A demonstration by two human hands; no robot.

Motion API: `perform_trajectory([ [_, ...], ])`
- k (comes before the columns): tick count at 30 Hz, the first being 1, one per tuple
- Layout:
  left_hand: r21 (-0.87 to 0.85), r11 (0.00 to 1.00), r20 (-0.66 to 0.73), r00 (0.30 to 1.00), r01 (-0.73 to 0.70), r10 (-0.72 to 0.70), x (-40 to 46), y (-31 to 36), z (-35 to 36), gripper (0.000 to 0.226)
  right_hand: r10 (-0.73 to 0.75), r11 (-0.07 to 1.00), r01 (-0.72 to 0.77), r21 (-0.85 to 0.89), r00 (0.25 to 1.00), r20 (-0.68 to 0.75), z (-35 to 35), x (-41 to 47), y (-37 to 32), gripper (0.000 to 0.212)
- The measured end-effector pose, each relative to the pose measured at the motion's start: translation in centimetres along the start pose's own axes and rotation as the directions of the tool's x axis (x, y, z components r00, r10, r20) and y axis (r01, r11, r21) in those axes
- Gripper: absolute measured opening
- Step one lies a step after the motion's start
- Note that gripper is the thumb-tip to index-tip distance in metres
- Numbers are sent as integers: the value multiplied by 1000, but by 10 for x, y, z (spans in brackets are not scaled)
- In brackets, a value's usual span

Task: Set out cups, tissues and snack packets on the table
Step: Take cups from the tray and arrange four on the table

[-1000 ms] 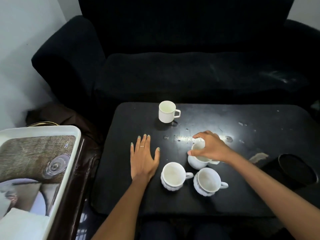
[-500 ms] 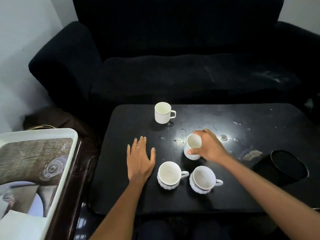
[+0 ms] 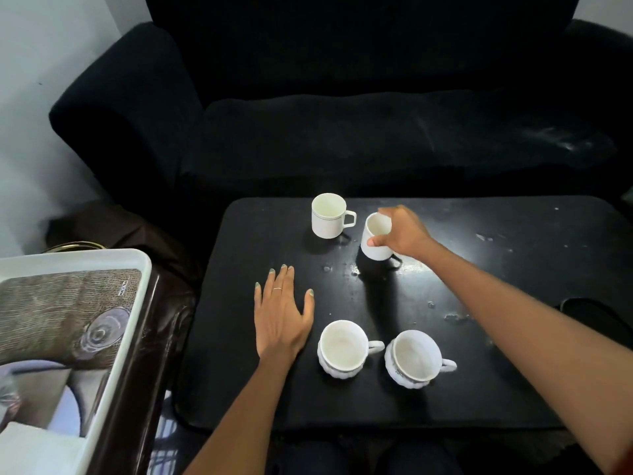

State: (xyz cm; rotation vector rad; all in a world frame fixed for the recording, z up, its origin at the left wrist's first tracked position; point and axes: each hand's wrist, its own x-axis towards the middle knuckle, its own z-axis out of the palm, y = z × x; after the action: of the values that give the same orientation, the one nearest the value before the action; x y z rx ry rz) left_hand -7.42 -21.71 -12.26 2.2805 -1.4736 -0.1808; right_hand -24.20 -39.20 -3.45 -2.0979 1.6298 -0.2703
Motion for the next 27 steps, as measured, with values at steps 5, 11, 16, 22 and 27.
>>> perform_trajectory([
  [5,7,1000,5,1000,-3,3,1,0,1,60,14,1000,-14,12,1000,-2,1,20,-7,80],
  [11,0,1000,3,1000,0,0,1,-2,2,60,-12,1000,12,-16,1000,1,3,32,-10,80],
  [16,6,1000,-3,1000,0,0,0,-2,2,60,2,1000,-2,-8,1000,-11,7,38,-11,79],
  [22,4,1000,2,1000,3,-3,0,-3,2,61,-2,995,-1,-97,999,-38,7,26,-13,100],
  [27,17,1000,4,1000,3,-3,1,-3,2,62,-169,985,165,-41,979,-112,13,-25,-23,83],
])
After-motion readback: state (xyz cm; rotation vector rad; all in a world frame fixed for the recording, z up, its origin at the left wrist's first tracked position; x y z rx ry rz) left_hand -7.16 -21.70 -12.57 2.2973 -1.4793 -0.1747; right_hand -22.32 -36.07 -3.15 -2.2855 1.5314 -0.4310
